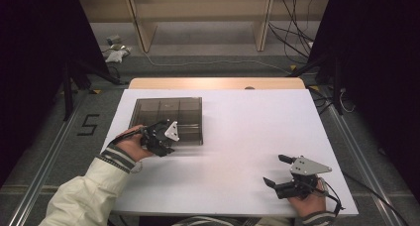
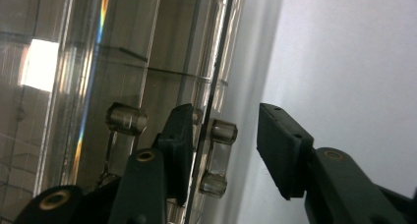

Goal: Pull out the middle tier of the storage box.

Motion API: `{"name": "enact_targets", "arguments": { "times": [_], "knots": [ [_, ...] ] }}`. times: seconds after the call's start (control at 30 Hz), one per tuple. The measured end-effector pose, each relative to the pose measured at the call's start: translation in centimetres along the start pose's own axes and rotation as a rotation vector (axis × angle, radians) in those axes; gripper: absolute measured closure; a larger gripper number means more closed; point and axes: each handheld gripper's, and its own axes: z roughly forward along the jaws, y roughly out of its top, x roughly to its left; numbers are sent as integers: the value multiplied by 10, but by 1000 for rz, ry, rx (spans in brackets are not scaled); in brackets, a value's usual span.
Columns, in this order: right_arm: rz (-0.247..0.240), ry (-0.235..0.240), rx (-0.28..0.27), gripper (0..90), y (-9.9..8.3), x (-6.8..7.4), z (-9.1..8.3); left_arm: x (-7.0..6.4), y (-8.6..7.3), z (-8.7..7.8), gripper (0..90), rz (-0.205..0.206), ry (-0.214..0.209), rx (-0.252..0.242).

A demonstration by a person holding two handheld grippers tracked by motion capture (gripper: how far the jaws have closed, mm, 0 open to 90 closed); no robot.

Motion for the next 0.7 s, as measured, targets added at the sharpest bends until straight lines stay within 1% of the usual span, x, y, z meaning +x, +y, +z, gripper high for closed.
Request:
{"name": "enact_targets", "arguments": {
  "times": [0.07, 0.1, 0.13, 0.17, 0.2, 0.23, 0.27, 0.47, 0.57, 0.6, 0.7],
  "knots": [
    [0, 0, 0, 71, 0, 0, 0, 0, 0, 1, 625, 5, 9, 9],
    [0, 0, 0, 71, 0, 0, 0, 0, 0, 1, 625, 7, 17, 11],
    [0, 0, 0, 71, 0, 0, 0, 0, 0, 0, 656, 9, 25, 13],
    [0, 0, 0, 71, 0, 0, 0, 0, 0, 0, 656, 13, 31, 13],
    [0, 0, 1, 71, 0, 0, 0, 0, 0, 0, 685, 13, 37, 14],
    [0, 0, 1, 71, 0, 0, 0, 0, 0, 0, 688, 13, 37, 14],
    [-1, -1, 1, 71, 0, 0, 0, -1, 1, -1, 691, 7, 32, 12],
    [0, 0, 0, 72, 0, 0, 0, -4, 1, -3, 696, 9, 17, 9],
    [-2, 0, -1, 72, 0, 0, 0, -8, 0, -9, 695, 15, 7, 4],
    [-2, 0, -1, 72, 0, 0, 0, -9, 0, -10, 695, 12, 2, -6],
    [-2, 1, -1, 72, 0, 0, 0, -11, -1, -13, 695, 14, -9, -8]
  ]
}}
